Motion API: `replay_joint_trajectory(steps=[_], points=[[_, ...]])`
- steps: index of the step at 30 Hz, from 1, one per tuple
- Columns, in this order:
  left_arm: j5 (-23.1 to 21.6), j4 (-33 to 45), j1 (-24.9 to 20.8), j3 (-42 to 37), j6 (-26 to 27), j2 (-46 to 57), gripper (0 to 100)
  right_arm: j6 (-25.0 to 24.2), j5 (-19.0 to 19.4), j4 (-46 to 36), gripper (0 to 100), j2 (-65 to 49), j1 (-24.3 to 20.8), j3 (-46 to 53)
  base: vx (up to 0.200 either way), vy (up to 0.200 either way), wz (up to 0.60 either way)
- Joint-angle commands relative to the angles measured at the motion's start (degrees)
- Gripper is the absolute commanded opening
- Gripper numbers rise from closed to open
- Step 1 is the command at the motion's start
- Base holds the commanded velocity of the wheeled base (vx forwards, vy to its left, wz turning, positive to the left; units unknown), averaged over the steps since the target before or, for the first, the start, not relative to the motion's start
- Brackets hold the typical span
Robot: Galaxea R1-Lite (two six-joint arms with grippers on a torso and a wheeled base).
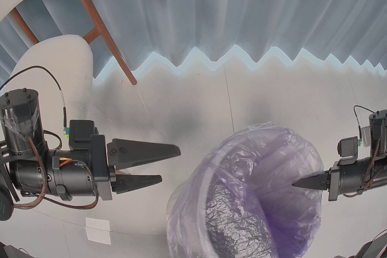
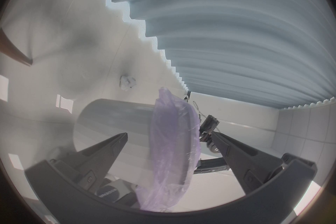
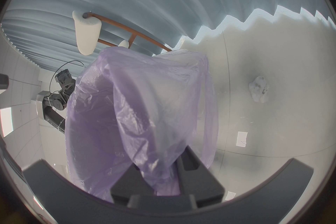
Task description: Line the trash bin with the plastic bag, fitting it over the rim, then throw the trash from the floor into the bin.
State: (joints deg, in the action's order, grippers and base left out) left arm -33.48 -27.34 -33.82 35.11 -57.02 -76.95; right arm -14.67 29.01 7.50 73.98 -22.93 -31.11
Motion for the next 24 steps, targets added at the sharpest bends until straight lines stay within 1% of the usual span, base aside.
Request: replay_joint_trajectory(steps=[1,3,7,14,17,22,24], points=[[0.0,-3.8,-1.4,0.0,-4.3,-1.0,100,-1.4,0.5,1.6,0,-0.1,0.0,0.3,0.000,0.000,0.00],[0.1,-6.2,-1.6,-0.1,-7.5,-1.0,100,-2.4,0.5,3.2,0,0.2,0.0,0.4,0.000,0.000,0.00],[0.1,-7.7,-1.6,-1.0,-10.0,-1.1,100,-4.4,0.5,5.3,0,0.9,0.0,-0.2,0.000,0.000,0.00],[0.0,-8.0,-2.2,-0.6,-12.6,-0.9,100,-4.6,0.5,6.0,0,1.6,0.0,-0.2,0.000,0.000,0.00],[0.0,-9.4,-2.5,0.0,-13.1,-1.1,100,-4.6,0.5,6.0,0,1.6,0.0,0.1,0.000,0.000,0.00],[-0.1,-12.6,-2.6,0.8,-17.7,-2.1,100,-4.6,0.5,6.0,0,1.7,0.0,-0.2,0.000,0.000,0.00],[-0.3,-13.6,-2.6,1.1,-18.6,-2.9,100,-4.6,0.5,6.1,0,2.1,0.0,-0.4,0.000,0.000,0.00]])
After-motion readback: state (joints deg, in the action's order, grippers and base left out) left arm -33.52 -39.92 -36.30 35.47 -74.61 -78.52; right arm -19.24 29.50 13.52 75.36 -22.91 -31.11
